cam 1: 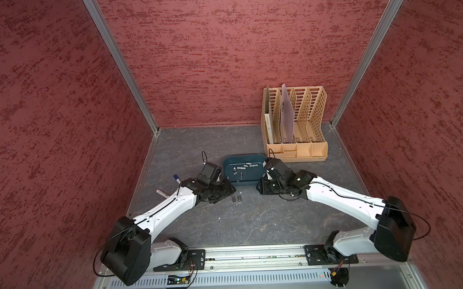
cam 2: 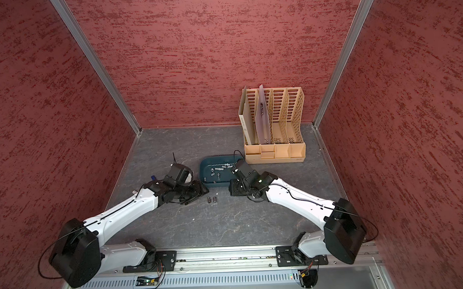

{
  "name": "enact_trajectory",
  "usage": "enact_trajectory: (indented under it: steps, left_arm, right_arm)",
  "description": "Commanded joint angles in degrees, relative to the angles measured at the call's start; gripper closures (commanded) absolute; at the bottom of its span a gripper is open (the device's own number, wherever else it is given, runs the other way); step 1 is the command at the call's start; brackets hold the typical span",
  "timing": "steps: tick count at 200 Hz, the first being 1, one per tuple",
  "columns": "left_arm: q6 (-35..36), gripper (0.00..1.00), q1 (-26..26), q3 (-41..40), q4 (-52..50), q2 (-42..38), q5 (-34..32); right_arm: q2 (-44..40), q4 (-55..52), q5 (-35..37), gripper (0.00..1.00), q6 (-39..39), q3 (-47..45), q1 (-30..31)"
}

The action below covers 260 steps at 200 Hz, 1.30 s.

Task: Put the socket on the desktop into the storage box
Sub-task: Pick up the socket head at the center of the board.

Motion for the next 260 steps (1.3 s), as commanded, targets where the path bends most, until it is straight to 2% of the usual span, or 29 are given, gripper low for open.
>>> enact_trajectory:
  steps: [1, 52, 132, 260]
  left_arm:
    - [0.43, 0.36, -1.2, 1.93, -1.28, 1.59, -2.72]
    - [0.56, 0.45, -3.33, 4.52, -2.87, 7.11, -4.98]
    - [1.43, 0.62, -5.68, 9.52, -6.45, 16.0, -9.05]
    - [2.0, 0.72, -7.43, 11.63, -7.6, 22.41, -11.75]
  right_arm:
    - [-2.93, 4.38, -2.81, 0.52, -0.28, -3.04, 0.72]
    - [-5.57, 4.84, -2.97, 0.52, 0.45, -6.48, 1.83]
    - [-4.85, 6.86, -3.57, 0.5, 2.3, -8.68, 3.62]
    - [-5.29, 10.63, -6.18, 0.49, 2.54, -11.62, 3.81]
